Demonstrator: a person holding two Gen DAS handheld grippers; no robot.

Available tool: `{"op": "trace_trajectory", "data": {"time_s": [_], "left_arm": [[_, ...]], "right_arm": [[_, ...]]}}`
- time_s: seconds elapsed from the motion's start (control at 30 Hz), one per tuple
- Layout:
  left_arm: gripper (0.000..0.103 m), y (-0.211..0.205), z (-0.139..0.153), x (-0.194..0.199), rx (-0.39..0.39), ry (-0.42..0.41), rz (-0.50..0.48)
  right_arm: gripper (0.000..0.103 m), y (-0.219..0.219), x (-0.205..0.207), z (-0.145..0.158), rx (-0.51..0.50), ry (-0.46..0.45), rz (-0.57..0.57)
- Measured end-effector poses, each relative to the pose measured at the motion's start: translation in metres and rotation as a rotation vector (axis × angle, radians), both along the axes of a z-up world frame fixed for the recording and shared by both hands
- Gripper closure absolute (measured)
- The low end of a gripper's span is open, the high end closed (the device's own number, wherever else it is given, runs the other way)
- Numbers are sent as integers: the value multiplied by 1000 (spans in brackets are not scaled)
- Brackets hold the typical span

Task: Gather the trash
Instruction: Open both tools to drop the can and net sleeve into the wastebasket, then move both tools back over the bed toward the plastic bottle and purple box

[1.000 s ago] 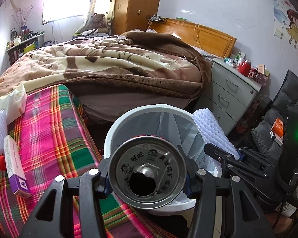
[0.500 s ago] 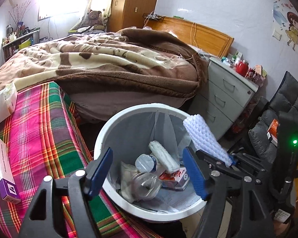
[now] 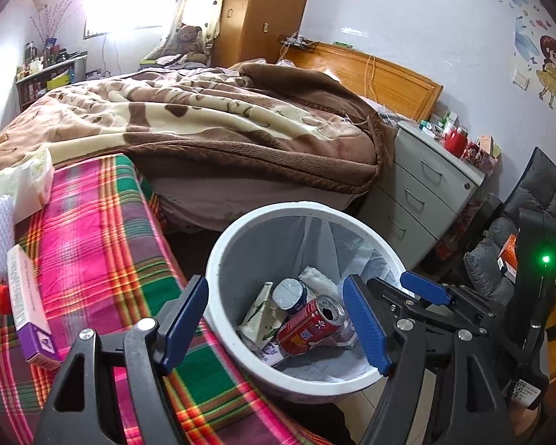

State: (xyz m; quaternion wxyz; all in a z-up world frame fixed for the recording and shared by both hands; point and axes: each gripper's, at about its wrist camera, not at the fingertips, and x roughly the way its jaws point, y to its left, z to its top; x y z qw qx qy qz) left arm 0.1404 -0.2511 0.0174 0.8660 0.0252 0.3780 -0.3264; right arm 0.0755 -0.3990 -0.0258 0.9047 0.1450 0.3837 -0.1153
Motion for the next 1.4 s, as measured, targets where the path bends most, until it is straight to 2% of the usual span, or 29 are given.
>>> {"op": "trace_trajectory", "data": {"time_s": [0.2,0.33,0.53,0.83,1.4], "left_arm": [[26,24,5,-1,-9,-15,39],[26,43,9,-1,-16,-26,61],[26,76,10,-2,-17,-41,110],[25,135,7,10,-5,-54,232],[24,235,-6,37,-17,-20,428]], "right_arm": [[49,14,1,6,-6,-19,27],[42,26,2,10,-2,-39,44],[42,46,6,13,10,-67,82],[39,87,21,15,35,-103,178],[38,163,54,12,2,-70,366]]}}
